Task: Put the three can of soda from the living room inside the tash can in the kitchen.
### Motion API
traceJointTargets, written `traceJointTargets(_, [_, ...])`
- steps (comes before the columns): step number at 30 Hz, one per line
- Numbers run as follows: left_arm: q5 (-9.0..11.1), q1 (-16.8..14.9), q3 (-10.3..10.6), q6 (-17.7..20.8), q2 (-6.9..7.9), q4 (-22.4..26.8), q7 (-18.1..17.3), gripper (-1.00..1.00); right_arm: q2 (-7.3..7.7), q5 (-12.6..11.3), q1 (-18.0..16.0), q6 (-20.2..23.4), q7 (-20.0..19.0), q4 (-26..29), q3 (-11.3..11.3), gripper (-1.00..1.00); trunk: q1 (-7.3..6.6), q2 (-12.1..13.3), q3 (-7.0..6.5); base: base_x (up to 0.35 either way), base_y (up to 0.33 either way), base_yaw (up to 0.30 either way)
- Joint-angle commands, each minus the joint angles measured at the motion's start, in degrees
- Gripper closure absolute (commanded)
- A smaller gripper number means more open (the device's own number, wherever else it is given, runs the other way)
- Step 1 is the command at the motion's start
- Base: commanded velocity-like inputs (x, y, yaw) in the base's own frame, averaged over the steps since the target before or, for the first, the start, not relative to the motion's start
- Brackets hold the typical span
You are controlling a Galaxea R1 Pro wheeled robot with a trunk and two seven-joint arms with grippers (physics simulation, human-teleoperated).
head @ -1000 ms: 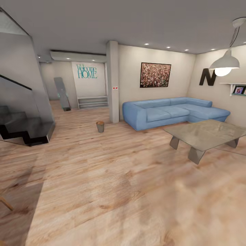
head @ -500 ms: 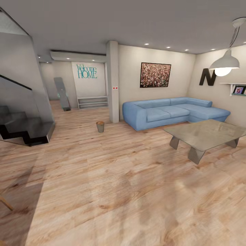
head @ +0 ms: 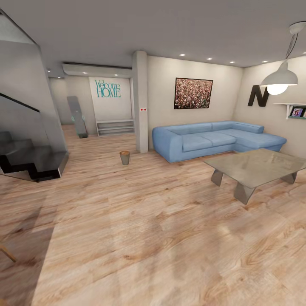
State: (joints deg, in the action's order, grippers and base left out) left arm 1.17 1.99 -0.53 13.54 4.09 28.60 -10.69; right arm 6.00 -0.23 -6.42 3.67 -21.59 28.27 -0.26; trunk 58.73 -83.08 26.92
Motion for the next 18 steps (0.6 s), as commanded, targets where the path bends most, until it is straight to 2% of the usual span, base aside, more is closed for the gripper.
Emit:
traceJointTargets(1, [0.82, 0.01, -0.75, 1.37, 0.58, 26.95, -6.37, -1.0, 0.5, 0.23, 0.12, 0.94, -2.63, 3.59, 0.05, -1.0, 0.0, 0.0, 0.01, 0.0, 0.0, 0.0])
traceJointTargets(2, [0.82, 0.01, -0.75, 1.37, 0.58, 26.95, -6.37, -1.0, 0.5, 0.23, 0.12, 0.94, -2.63, 3.59, 0.05, -1.0, 0.0, 0.0, 0.01, 0.0, 0.0, 0.0])
traceJointTargets(3, [1.64, 0.01, -2.81, 2.54, 1.57, 30.08, -13.09, -1.0, 0.92, 0.32, 0.08, 1.54, -4.37, 5.89, 0.07, -1.0, 0.0, 0.0, 0.01, 0.0, 0.0, 0.0])
traceJointTargets(6, [2.44, 0.02, -7.77, 3.5, 3.06, 32.77, -22.71, -1.0, 1.73, 0.41, 0.04, 2.07, -5.89, 8.09, 0.08, -1.0, 0.0, 0.0, 0.01, 0.0, 0.0, 0.0])
traceJointTargets(9, [2.79, 0.02, -13.18, 3.88, 3.89, 33.95, -30.64, -1.0, 2.37, 0.45, 0.03, 2.44, -6.7, 9.22, 0.08, -1.0, 0.0, 0.0, 0.01, 0.0, 0.0, 0.0])
traceJointTargets(11, [2.88, 0.03, -16.5, 3.85, 4.21, 33.8, -34.13, -1.0, 2.62, 0.43, 0.02, 2.58, -6.99, 9.65, 0.05, -1.0, 0.0, 0.0, 0.01, 0.0, 0.0, 0.0])
traceJointTargets(12, [2.99, 0.03, -20.37, 2.94, 4.49, 31.97, -37.15, -1.0, 2.81, 0.42, 0.01, 2.64, -7.16, 10.0, 0.06, -1.0, 0.0, 0.0, 0.01, 0.0, 0.0, 0.0])
traceJointTargets(15, [3.09, 0.03, -22.48, 1.03, 4.64, 30.32, -38.84, -1.0, 2.89, 0.41, 0.01, 2.54, -7.27, 10.19, 0.07, -1.0, 0.0, 0.0, 0.01, 0.0, 0.0, 0.0])
traceJointTargets(16, [3.15, 0.03, -23.79, -0.47, 4.73, 29.17, -39.86, -1.0, 2.93, 0.45, 0.01, 2.41, -7.3, 10.26, 0.08, -1.0, 0.0, 0.0, 0.01, 0.0, 0.0, 0.0])
traceJointTargets(18, [3.15, 0.03, -24.15, -0.84, 4.75, 28.85, -40.11, -1.0, 2.94, 0.47, 0.01, 2.4, -7.34, 10.3, 0.08, -1.0, 0.0, 0.0, 0.01, 0.0, 0.0, 0.0])
